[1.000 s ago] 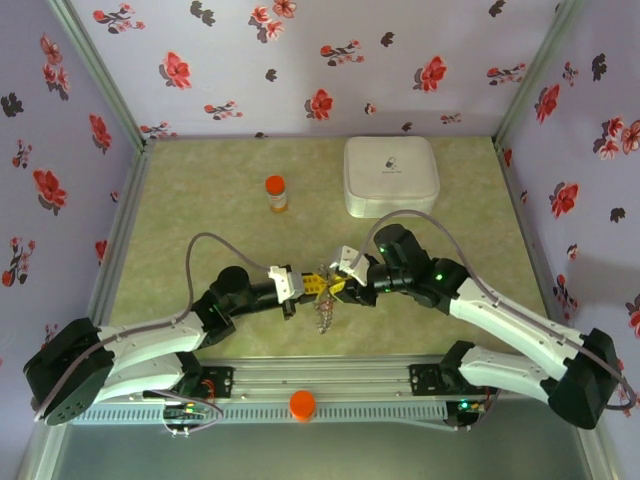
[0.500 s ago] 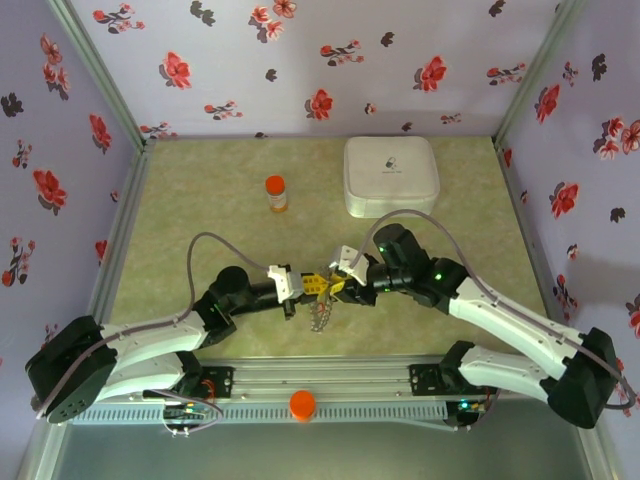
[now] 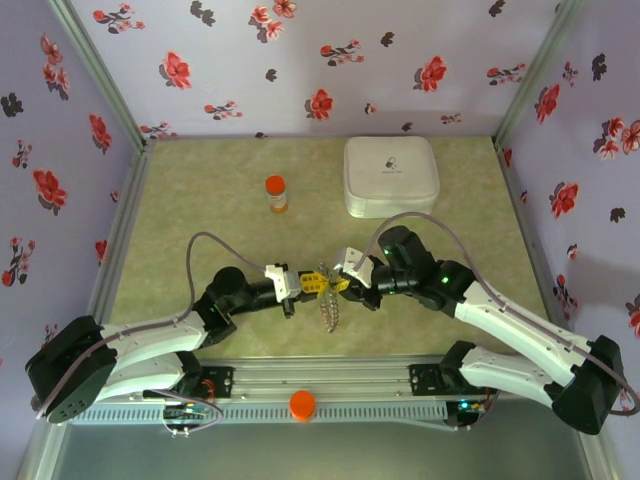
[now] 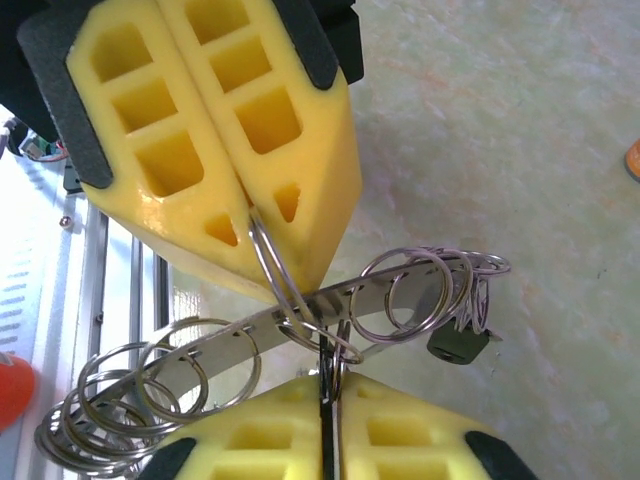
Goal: Put the keys on the keyring
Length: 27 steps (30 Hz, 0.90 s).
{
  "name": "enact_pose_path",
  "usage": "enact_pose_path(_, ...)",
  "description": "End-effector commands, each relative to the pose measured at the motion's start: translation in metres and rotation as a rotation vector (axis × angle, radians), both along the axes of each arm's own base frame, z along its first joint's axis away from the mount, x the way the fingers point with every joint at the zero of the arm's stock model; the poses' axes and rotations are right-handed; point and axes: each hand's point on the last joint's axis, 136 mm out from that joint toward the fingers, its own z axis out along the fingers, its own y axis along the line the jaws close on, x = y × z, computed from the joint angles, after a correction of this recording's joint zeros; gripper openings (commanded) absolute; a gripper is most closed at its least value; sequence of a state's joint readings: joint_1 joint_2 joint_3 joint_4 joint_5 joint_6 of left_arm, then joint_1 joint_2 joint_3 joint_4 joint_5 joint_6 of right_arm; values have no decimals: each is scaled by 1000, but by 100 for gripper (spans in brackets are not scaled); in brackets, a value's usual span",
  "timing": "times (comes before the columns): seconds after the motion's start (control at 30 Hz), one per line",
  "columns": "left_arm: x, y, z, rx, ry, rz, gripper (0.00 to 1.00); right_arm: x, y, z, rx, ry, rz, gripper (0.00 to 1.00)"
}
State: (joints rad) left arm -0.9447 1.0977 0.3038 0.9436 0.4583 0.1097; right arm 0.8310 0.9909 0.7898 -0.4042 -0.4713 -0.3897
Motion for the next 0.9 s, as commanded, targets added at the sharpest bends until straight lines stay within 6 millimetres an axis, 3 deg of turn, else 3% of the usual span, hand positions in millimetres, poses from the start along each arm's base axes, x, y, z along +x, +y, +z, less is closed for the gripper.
enact_pose_path(0.0, -9, 0, 26, -83, -46, -46, 0, -1, 0, 2, -14, -5, 4, 6)
enact_pose_path(0.27, -20, -7, 34, -93, -28, -132, 0, -12, 11, -4, -74, 31, 100, 2)
enact_pose_path(0.4, -19, -7, 33, -87, -44, -124, 0, -8, 10, -5, -91, 13, 88, 0)
enact_pose_path(0.67, 0, 0, 12, 3, -58, 10, 0, 2, -5, 20, -38, -123, -4, 0)
enact_pose_path(0.87, 6, 0, 2, 62, -57, 39, 0, 7, -10, 26, -53, -154, -35, 0)
